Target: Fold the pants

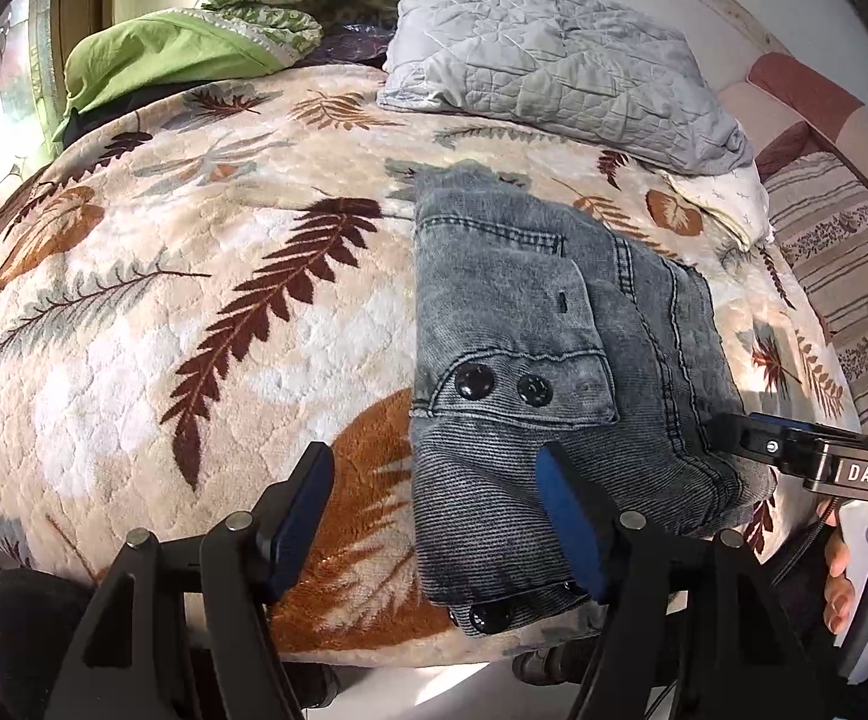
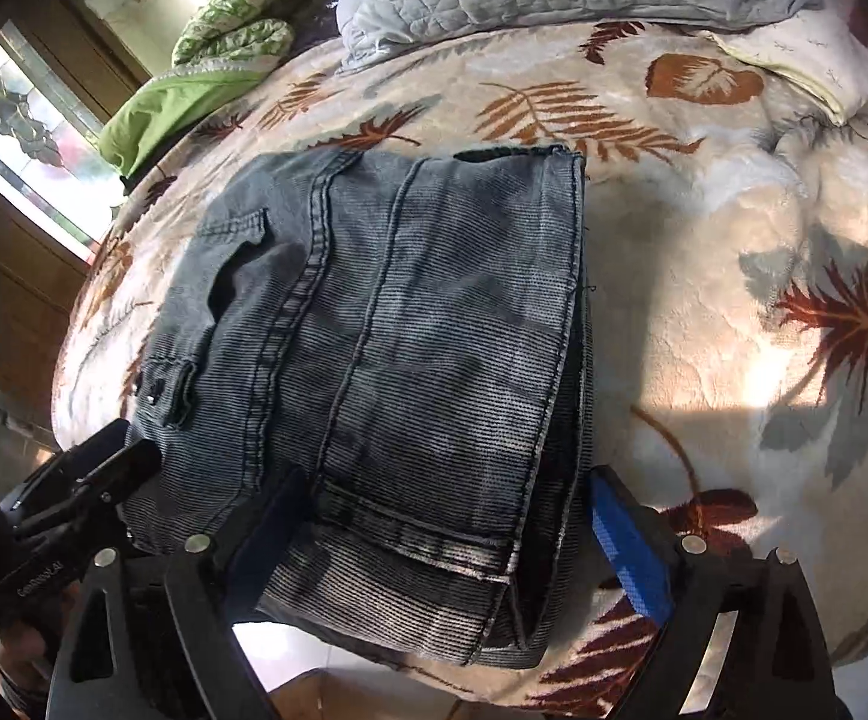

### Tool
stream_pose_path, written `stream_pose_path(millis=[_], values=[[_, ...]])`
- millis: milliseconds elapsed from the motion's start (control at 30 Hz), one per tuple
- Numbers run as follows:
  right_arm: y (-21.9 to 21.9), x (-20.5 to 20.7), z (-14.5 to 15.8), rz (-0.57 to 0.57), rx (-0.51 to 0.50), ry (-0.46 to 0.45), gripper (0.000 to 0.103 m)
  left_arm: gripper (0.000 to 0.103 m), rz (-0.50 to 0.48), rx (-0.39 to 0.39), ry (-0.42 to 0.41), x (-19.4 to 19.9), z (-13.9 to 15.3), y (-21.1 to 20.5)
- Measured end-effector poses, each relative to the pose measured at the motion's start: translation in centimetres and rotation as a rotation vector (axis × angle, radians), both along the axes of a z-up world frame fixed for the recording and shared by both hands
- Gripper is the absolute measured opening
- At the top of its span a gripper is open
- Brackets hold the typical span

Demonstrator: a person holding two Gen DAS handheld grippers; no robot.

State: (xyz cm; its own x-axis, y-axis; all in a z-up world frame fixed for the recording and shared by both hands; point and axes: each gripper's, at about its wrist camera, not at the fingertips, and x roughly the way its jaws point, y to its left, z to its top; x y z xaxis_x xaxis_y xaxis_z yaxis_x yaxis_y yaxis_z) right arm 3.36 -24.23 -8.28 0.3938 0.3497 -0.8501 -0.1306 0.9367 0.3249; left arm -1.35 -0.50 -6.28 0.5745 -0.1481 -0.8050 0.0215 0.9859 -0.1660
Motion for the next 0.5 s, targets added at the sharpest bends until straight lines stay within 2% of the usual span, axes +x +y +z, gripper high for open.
stream_pose_path(millis=[100,200,267,333,367,400,500], values=[[-0.7,-1.9,2.7,-0.029,-0.007,-0.106,0.095,0.071,0.028,0.015,-0.004,0.2,0.1,0.4],[-1.0,-3.7,3.9,0.011,0.158,-0.157,0.095,0.071,0.015,0.084,0.040,0.6,-1.4,-0.3],[-0.8,-4.1,2.8,0.063,0.257,-0.138,0.095,0.072,0.028,0.096,0.028,0.5,-1.8,-0.5],[0.0,-3.0,-0.5,0.074,0.257,-0.020,0.093,0.074,0.020,0.092,0.030,0.4,-1.7,-0.6],[-0.1,-2.7,-1.8,0.063,0.282,0.010,0.093,0.074,0.017,0.106,0.027,0.4,-1.6,-0.7],[-0.3,-3.2,-1.4,0.052,0.301,-0.036,0.093,0.074,0.013,0.117,0.022,0.3,-1.5,-0.7],[0.3,-3.1,-1.1,0.058,0.279,-0.025,0.093,0.075,0.021,0.103,0.032,0.4,-1.7,-0.5]])
